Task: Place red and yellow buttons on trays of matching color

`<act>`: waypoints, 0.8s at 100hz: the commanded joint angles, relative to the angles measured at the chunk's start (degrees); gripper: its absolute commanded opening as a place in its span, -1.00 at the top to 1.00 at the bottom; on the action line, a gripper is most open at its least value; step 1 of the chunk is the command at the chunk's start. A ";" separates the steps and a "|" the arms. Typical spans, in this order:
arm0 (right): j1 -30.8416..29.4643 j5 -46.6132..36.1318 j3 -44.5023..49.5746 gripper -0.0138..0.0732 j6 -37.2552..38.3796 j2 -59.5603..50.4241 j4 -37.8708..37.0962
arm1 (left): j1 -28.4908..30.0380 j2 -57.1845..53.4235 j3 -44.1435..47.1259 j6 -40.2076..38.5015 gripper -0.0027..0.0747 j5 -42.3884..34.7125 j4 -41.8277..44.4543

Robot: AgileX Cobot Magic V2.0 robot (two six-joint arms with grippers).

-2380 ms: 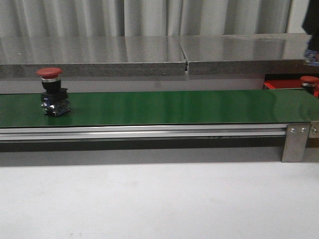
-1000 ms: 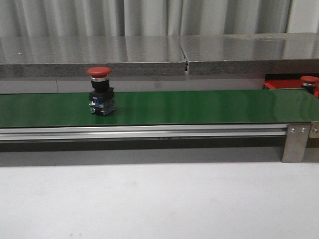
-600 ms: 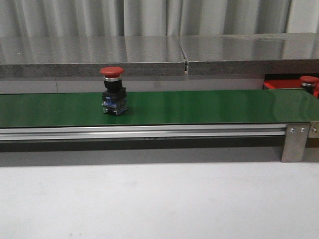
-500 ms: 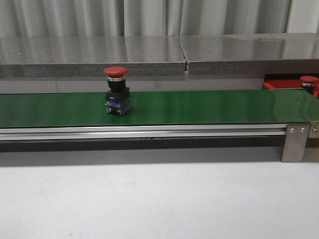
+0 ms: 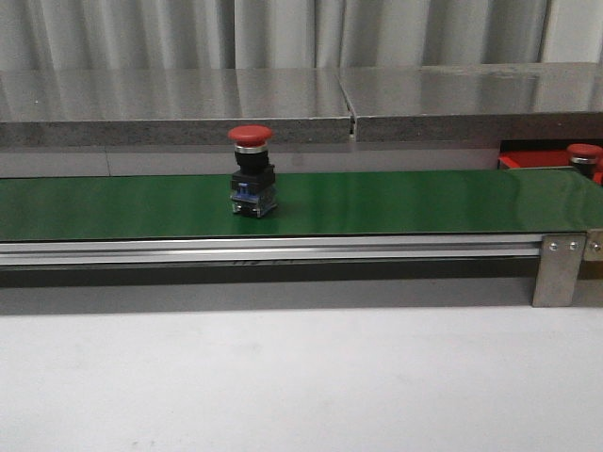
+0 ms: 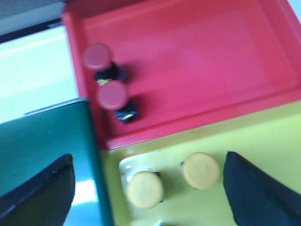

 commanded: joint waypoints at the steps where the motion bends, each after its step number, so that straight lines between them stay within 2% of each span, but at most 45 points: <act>1: 2.73 -0.75 -1.80 -0.77 -1.59 -3.42 0.07 | -0.31 -0.03 -1.56 -0.06 0.98 -4.25 -0.54; 21: 10.40 5.51 -5.75 -0.77 -2.47 -3.25 0.07 | -0.31 -0.03 -1.56 -0.06 0.98 -4.25 -0.54; 46: 22.87 10.72 -11.55 -0.77 -5.76 -1.51 0.07 | -0.31 -0.03 -1.56 -0.06 0.98 -4.25 -0.54; 80: 36.12 22.73 -23.80 -0.77 -12.63 11.02 0.07 | -0.31 -0.03 -1.56 -0.06 0.98 -4.25 -0.54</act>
